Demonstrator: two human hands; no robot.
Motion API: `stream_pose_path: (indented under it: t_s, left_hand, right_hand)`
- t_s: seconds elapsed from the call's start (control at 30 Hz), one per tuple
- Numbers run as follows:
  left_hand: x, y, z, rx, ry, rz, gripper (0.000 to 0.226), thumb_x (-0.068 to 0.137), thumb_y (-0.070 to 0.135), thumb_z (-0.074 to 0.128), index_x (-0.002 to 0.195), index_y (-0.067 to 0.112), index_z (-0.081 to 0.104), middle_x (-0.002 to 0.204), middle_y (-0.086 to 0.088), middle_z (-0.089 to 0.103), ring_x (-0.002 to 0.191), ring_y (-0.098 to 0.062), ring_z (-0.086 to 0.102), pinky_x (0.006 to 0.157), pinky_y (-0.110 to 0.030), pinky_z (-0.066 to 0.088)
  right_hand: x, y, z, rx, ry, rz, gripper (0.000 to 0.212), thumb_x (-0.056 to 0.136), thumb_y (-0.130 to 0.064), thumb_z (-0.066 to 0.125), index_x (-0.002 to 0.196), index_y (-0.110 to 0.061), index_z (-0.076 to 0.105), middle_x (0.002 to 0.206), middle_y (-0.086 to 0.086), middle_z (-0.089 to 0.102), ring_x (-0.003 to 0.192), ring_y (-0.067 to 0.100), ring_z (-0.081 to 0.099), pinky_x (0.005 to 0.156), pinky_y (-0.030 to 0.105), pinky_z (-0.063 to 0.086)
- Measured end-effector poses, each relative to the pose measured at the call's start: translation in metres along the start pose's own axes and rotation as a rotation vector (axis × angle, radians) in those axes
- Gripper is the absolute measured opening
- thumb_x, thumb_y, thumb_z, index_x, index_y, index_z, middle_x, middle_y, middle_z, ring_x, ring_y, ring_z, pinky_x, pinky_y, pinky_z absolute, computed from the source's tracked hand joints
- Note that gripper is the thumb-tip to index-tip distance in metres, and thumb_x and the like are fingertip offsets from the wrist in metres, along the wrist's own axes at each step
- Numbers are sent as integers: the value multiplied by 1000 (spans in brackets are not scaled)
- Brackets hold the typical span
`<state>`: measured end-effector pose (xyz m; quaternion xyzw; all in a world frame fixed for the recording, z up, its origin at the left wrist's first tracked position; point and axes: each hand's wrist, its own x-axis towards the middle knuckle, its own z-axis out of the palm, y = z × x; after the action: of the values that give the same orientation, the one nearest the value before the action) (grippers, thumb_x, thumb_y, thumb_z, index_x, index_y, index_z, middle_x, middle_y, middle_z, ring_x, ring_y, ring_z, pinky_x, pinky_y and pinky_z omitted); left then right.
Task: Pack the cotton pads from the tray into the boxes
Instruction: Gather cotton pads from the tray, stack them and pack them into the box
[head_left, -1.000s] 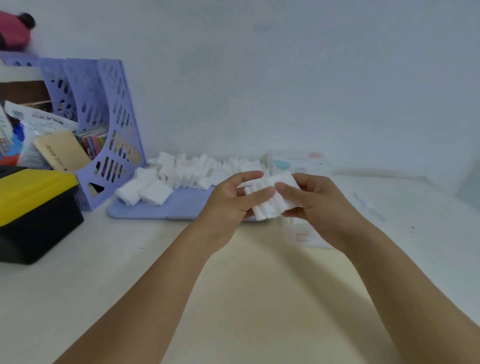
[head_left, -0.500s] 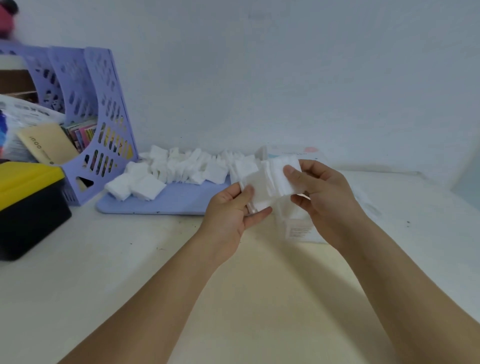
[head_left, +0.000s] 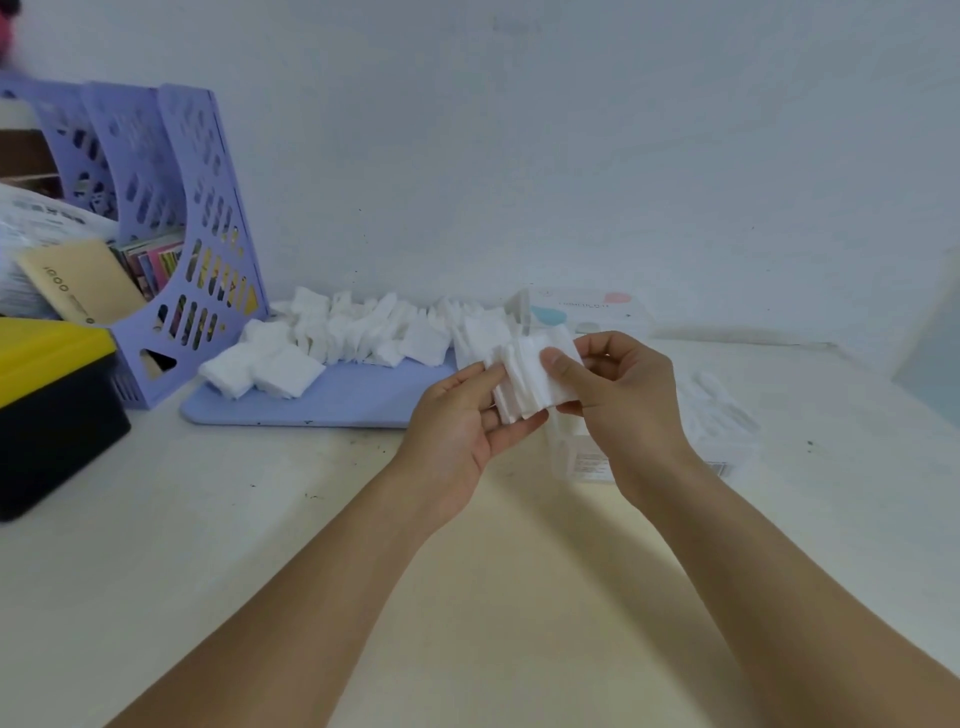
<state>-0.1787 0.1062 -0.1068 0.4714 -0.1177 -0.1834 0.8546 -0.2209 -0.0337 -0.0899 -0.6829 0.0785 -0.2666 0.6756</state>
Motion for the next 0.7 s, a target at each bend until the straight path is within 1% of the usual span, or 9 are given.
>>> stream_pose_path:
  t_s: [0.13,0.23,0.3,0.37,0.43,0.5,0.57,0.63,0.7]
  left_hand:
    - [0,-2,1,27,-4,5,31,106,13,47,132,3,61,124,-14,71,115,-24,69,87,-31,60]
    - [0,-2,1,34,-3,8,31,106,12,46,133,3,60,125,-14,70,116,-24,68,88,-31,59]
    - [0,-1,3,30,-1,5,32,106,17,47,131,3,61,122,-15,72,114,-24,69,89,-32,59]
    - [-1,-1,5,21,1,9,33,104,24,51,127,4,63,119,-14,73,113,-25,70,89,-33,60]
    - [-1,-1,6,21,11,25,29,102,20,56,125,4,64,120,-13,73,113,-24,70,88,-33,60]
    - [-1,-4,5,21,21,24,27,101,13,56,126,4,65,121,-12,73,112,-23,70,86,-31,60]
    - [0,-5,4,-2,18,3,26,101,11,56,125,4,65,121,-12,73,112,-23,70,86,-31,60]
    - [-1,-5,5,-22,15,-18,25,102,11,55,122,1,66,118,-14,73,110,-23,71,86,-32,60]
    - [-1,-5,4,-30,37,-24,23,101,10,56,117,-3,67,112,-16,75,104,-22,73,85,-33,61]
  right_hand:
    - [0,0,0,-32,13,-2,15,85,-16,81,82,-14,67,81,16,74,67,15,67,65,28,57]
    - [0,1,1,-73,23,-12,16,84,-18,82,83,-13,67,81,17,73,65,14,65,66,32,57]
    - [1,2,0,-80,33,-16,16,84,-18,82,82,-13,67,81,16,73,66,15,67,67,34,58]
    - [2,3,0,-83,33,-24,15,84,-18,82,82,-12,68,81,14,74,67,16,68,66,33,59]
    - [3,5,-1,-95,31,-52,11,85,-18,81,83,-12,71,80,8,75,68,13,69,64,29,58]
    - [6,6,-2,-162,38,-119,5,85,-18,80,87,-16,76,81,-5,76,72,10,71,66,28,57]
    - [6,9,-3,-263,49,-221,6,86,-19,79,92,-19,79,86,-13,76,76,6,70,70,23,55]
    - [3,10,-1,-331,86,-324,8,86,-19,78,94,-22,78,90,-16,74,80,3,68,73,16,51]
    - [1,10,1,-336,124,-411,8,87,-18,77,94,-22,78,90,-15,73,82,3,67,73,17,50]
